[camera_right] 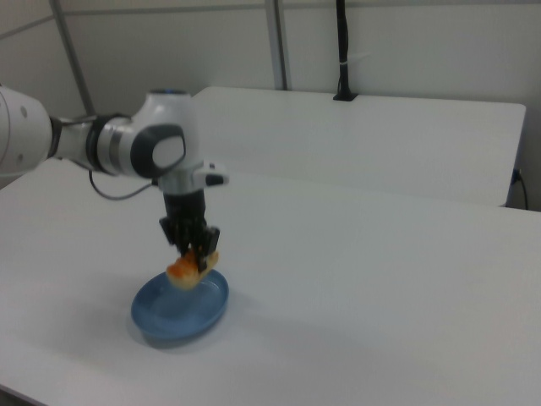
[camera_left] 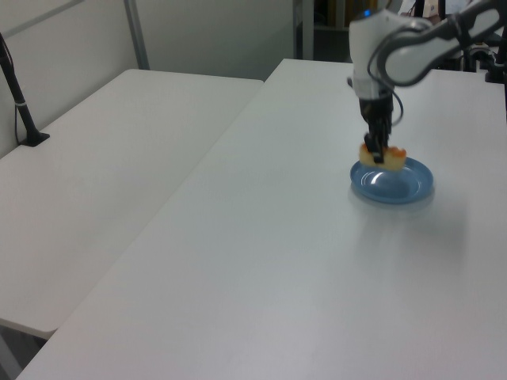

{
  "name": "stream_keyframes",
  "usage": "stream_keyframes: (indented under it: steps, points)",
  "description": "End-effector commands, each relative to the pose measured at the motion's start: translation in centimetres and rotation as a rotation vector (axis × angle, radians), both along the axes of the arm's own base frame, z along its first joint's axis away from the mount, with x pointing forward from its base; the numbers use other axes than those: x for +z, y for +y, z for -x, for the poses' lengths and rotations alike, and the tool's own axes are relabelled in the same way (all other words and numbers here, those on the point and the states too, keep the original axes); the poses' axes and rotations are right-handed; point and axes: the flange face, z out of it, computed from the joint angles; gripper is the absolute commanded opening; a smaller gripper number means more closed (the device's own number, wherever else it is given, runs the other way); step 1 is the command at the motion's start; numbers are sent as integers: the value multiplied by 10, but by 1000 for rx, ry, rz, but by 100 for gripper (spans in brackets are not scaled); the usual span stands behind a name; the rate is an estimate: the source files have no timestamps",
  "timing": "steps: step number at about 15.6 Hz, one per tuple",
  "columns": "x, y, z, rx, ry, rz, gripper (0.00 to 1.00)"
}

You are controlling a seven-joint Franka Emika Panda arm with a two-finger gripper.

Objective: Put the bread on the table
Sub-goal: 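Lift the bread roll off the plate and carry it beside the plate, then lower the bread roll onto the table and open the gripper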

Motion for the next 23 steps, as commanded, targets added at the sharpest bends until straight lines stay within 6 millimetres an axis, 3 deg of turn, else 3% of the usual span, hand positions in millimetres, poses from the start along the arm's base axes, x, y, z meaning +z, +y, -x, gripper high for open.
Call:
stream_keyframes:
  steps: [1, 4, 7, 12, 16, 17, 20, 21, 23]
  points:
    - [42, -1, -47, 9, -55, -13, 42]
    - [51, -3, -95, -19, -94, -21, 47]
    - [33, 9, -115, 6, -124, -4, 47]
    - [-1, 31, -136, 50, -217, 37, 47]
    - [-15, 46, -139, 76, -226, 35, 49]
    - [-17, 47, -139, 73, -225, 35, 64]
    - [-18, 47, -143, 68, -251, 35, 81]
    - [-16, 47, -143, 66, -253, 34, 96]
    - [-7, 47, -142, 62, -261, 31, 100]
